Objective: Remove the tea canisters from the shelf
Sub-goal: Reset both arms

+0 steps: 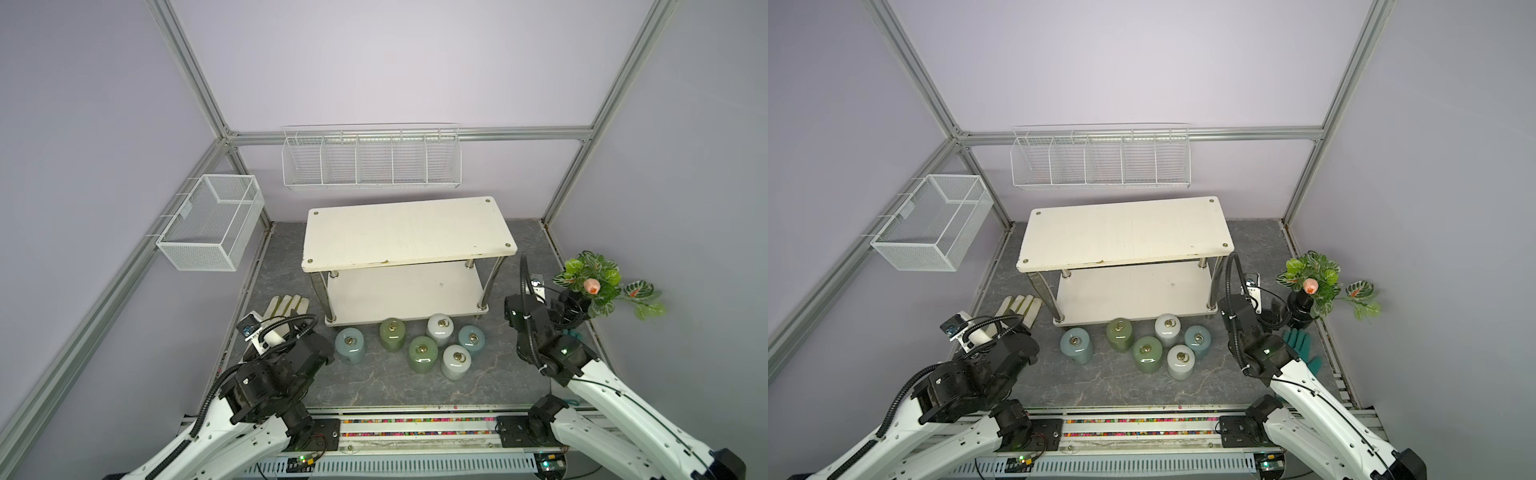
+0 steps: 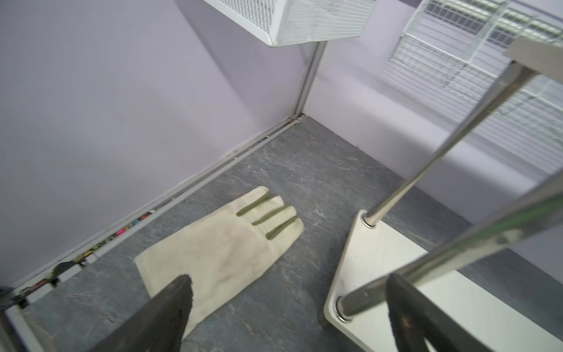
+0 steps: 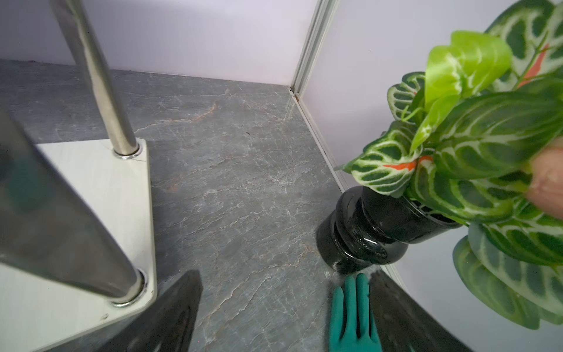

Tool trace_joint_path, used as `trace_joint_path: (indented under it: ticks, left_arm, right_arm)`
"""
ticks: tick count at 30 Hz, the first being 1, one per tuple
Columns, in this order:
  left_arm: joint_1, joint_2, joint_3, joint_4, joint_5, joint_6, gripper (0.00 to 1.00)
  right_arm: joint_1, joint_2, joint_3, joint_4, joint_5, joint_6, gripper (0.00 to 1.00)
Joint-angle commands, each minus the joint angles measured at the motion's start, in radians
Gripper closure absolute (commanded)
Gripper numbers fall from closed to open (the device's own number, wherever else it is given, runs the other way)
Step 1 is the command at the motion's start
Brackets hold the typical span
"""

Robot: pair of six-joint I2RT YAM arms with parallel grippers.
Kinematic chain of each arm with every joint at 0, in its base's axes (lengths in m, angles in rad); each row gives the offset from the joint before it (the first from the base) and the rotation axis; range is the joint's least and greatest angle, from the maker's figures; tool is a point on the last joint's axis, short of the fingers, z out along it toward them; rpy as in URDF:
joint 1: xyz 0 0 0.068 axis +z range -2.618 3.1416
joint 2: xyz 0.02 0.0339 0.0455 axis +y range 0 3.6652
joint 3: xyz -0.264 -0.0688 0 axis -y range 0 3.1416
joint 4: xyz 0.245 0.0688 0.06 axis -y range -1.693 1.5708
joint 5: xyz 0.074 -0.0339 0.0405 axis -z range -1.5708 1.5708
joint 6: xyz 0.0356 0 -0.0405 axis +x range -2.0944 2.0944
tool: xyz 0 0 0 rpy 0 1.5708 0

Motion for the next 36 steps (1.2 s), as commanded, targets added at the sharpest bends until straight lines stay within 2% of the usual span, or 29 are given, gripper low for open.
trace_joint_path:
  ticks: [1, 3, 6, 10, 15, 17, 23, 28, 33, 36]
  left_arm:
    - [0.149, 0.046, -0.015, 0.206, 0.108, 0.267, 0.00]
    - [0.265, 0.062, -0.034, 0.299, 0.177, 0.341, 0.00]
    - [0.389, 0.089, -0.050, 0.393, 0.256, 0.411, 0.00]
    - [0.530, 0.129, -0.050, 0.467, 0.329, 0.467, 0.00]
    - [0.723, 0.208, -0.088, 0.601, 0.518, 0.501, 0.00]
    - [0.757, 0.247, -0.095, 0.643, 0.556, 0.520, 0.00]
    - [0.770, 0.375, -0.090, 0.795, 0.593, 0.617, 0.00]
    - [0.819, 0.486, -0.073, 0.923, 0.711, 0.717, 0.00]
    - [0.850, 0.526, -0.122, 1.106, 0.799, 0.806, 0.00]
    - [0.855, 0.544, -0.143, 1.183, 0.830, 0.850, 0.00]
  right_arm:
    - [-0.059, 0.003, -0.023, 0.064, -0.105, 0.024, 0.11]
    - [-0.093, 0.040, -0.017, 0.082, -0.139, 0.027, 0.11]
    - [-0.135, 0.111, -0.007, 0.125, -0.185, 0.023, 0.11]
    - [-0.204, 0.180, 0.000, 0.195, -0.244, 0.016, 0.11]
    - [-0.311, 0.240, 0.001, 0.292, -0.334, -0.011, 0.11]
    - [-0.334, 0.270, 0.008, 0.322, -0.352, -0.034, 0.11]
    - [-0.393, 0.366, 0.007, 0.450, -0.469, -0.104, 0.11]
    - [-0.424, 0.452, 0.012, 0.532, -0.520, -0.161, 0.11]
    - [-0.485, 0.496, -0.027, 0.655, -0.650, -0.240, 0.11]
    - [-0.518, 0.511, -0.071, 0.753, -0.693, -0.239, 0.11]
